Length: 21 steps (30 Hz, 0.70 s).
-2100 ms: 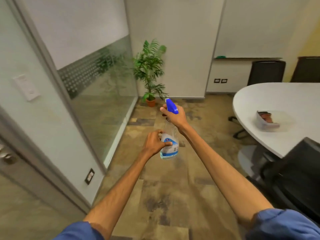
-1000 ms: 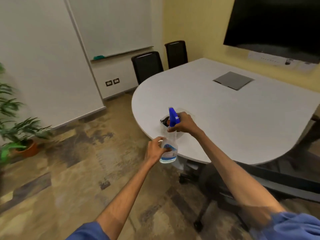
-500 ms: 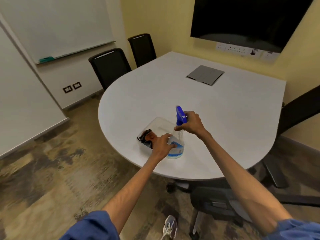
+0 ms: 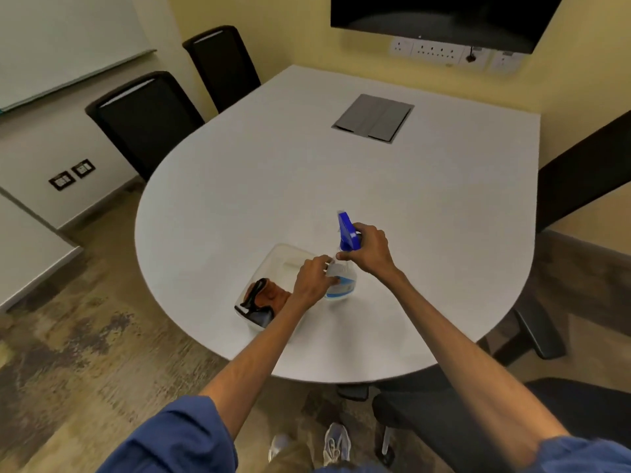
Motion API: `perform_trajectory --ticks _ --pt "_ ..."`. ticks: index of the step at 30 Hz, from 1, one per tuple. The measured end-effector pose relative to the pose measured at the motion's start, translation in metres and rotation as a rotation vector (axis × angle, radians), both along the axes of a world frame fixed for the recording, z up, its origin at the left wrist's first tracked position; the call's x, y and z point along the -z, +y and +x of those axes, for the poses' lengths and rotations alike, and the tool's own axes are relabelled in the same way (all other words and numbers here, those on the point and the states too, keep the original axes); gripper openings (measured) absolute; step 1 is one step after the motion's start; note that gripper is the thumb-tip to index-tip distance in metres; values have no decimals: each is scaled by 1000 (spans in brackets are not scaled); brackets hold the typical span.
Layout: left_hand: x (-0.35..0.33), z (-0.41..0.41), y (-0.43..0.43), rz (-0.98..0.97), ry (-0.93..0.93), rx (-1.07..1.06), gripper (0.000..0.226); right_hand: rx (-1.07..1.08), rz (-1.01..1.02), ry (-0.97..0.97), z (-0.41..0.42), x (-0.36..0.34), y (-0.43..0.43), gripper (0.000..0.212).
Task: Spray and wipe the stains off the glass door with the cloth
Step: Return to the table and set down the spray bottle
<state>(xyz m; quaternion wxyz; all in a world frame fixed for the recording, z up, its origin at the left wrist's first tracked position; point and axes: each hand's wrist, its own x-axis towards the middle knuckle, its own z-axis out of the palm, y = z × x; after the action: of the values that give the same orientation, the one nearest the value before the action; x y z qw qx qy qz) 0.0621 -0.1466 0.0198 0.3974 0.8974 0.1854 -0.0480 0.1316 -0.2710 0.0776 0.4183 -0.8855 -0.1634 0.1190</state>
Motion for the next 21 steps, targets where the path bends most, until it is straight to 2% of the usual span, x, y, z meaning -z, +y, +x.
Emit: perform_trajectory --ticks 6,10,21 --pt "12 29 6 3 12 60 53 113 21 21 17 15 5 59" --pt "19 41 9 -8 36 105 52 158 17 49 22 23 7 62" --pt "44 43 16 -112 52 112 49 256 77 110 13 44 16 59"
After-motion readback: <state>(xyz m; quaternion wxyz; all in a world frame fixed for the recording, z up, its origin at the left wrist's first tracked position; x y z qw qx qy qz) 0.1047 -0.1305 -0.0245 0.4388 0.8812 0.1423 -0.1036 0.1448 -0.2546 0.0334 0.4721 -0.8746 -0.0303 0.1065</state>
